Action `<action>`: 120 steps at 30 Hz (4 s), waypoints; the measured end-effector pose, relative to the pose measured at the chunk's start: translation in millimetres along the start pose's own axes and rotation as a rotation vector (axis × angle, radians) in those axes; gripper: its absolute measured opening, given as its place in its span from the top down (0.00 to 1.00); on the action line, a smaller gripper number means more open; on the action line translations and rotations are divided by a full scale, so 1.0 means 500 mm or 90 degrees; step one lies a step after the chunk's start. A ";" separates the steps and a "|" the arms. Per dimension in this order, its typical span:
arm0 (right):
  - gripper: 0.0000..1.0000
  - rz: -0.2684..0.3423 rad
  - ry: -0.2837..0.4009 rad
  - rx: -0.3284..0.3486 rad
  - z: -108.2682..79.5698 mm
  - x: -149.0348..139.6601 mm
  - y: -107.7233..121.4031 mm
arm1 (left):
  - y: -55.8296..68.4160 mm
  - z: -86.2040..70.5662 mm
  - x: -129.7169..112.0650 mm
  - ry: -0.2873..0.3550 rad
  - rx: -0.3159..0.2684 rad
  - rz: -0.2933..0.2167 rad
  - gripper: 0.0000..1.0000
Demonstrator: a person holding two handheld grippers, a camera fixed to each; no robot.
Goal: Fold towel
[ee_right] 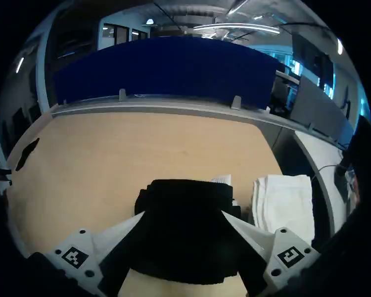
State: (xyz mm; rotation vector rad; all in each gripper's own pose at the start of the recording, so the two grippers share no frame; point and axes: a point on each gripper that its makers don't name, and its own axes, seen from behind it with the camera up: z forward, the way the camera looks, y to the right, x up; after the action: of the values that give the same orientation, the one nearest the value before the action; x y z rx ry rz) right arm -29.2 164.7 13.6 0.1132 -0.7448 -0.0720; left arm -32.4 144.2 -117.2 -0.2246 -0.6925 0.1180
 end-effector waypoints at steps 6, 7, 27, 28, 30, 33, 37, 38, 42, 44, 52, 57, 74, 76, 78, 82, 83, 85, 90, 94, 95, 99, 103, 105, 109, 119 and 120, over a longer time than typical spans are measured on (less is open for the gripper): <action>0.00 0.005 -0.024 -0.001 0.045 0.001 0.015 | -0.016 -0.005 -0.008 -0.003 0.014 -0.009 0.06; 0.00 0.007 -0.028 -0.001 0.051 -0.001 0.017 | -0.018 -0.006 -0.010 -0.003 0.017 -0.011 0.06; 0.00 0.028 -0.034 0.003 0.054 0.007 0.014 | -0.042 -0.006 -0.015 -0.001 0.027 -0.020 0.06; 0.00 0.029 -0.027 0.003 0.043 0.011 0.011 | -0.043 -0.006 -0.014 0.000 0.028 -0.020 0.06; 0.00 0.031 -0.013 0.002 0.021 0.019 0.005 | -0.047 -0.007 -0.013 0.002 0.028 -0.020 0.06; 0.00 0.029 -0.001 -0.004 -0.013 0.016 -0.005 | -0.054 -0.008 -0.010 0.007 0.028 -0.023 0.06; 0.00 0.021 0.009 -0.014 -0.049 0.004 -0.016 | -0.057 -0.009 -0.005 0.012 0.023 -0.027 0.06; 0.00 0.021 0.011 -0.017 -0.056 0.001 -0.019 | -0.058 -0.009 -0.003 0.013 0.022 -0.028 0.06; 0.00 0.026 0.025 -0.030 -0.085 -0.006 -0.026 | -0.057 -0.011 0.006 0.020 0.017 -0.024 0.06; 0.00 0.034 0.044 -0.035 -0.103 -0.003 -0.032 | -0.056 -0.012 0.009 0.023 0.013 -0.021 0.06; 0.00 0.076 0.145 -0.054 -0.176 0.027 -0.055 | -0.052 -0.017 0.017 0.033 0.001 -0.019 0.06; 0.00 0.114 0.215 -0.064 -0.221 0.052 -0.056 | -0.050 -0.021 0.020 0.037 -0.006 -0.021 0.06; 0.00 0.150 0.351 -0.106 -0.304 0.137 -0.053 | -0.067 -0.035 0.066 0.093 -0.003 -0.042 0.06; 0.00 0.145 0.363 -0.107 -0.308 0.154 -0.065 | -0.071 -0.035 0.076 0.103 0.000 -0.043 0.06; 0.00 0.141 0.373 -0.105 -0.311 0.171 -0.078 | -0.076 -0.035 0.086 0.113 0.003 -0.044 0.06; 0.00 0.126 0.396 -0.101 -0.317 0.209 -0.116 | -0.094 -0.038 0.111 0.141 0.015 -0.052 0.06; 0.00 0.120 0.401 -0.100 -0.319 0.217 -0.126 | -0.100 -0.040 0.117 0.149 0.019 -0.054 0.06; 0.00 0.107 0.408 -0.096 -0.321 0.232 -0.151 | -0.111 -0.044 0.132 0.166 0.025 -0.060 0.06; 0.00 0.081 0.413 -0.088 -0.319 0.256 -0.208 | -0.139 -0.061 0.179 0.216 0.039 -0.073 0.06; 0.00 0.074 0.421 -0.078 -0.311 0.269 -0.254 | -0.166 -0.080 0.225 0.265 0.059 -0.072 0.06; 0.00 0.073 0.422 -0.075 -0.310 0.272 -0.264 | -0.173 -0.085 0.236 0.277 0.064 -0.070 0.06; 0.00 0.065 0.425 -0.066 -0.303 0.281 -0.304 | -0.196 -0.101 0.277 0.321 0.082 -0.066 0.06; 0.00 0.054 0.418 -0.065 -0.294 0.287 -0.327 | -0.213 -0.110 0.295 0.344 0.093 -0.066 0.06; 0.00 0.052 0.414 -0.066 -0.294 0.291 -0.332 | -0.222 -0.113 0.301 0.350 0.100 -0.066 0.06; 0.00 0.060 0.417 -0.066 -0.303 0.299 -0.340 | -0.226 -0.121 0.314 0.363 0.107 -0.059 0.06; 0.00 0.103 0.425 -0.050 -0.302 0.302 -0.364 | -0.230 -0.109 0.329 0.388 0.121 -0.055 0.06; 0.00 0.104 0.424 -0.048 -0.301 0.301 -0.368 | -0.232 -0.106 0.328 0.389 0.124 -0.054 0.06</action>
State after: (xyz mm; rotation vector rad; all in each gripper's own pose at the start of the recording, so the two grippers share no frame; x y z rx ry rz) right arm 179.0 -22.1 -18.7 -0.0004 -0.0833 0.0921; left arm 130.7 52.9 -26.9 -0.0365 -0.0793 0.0305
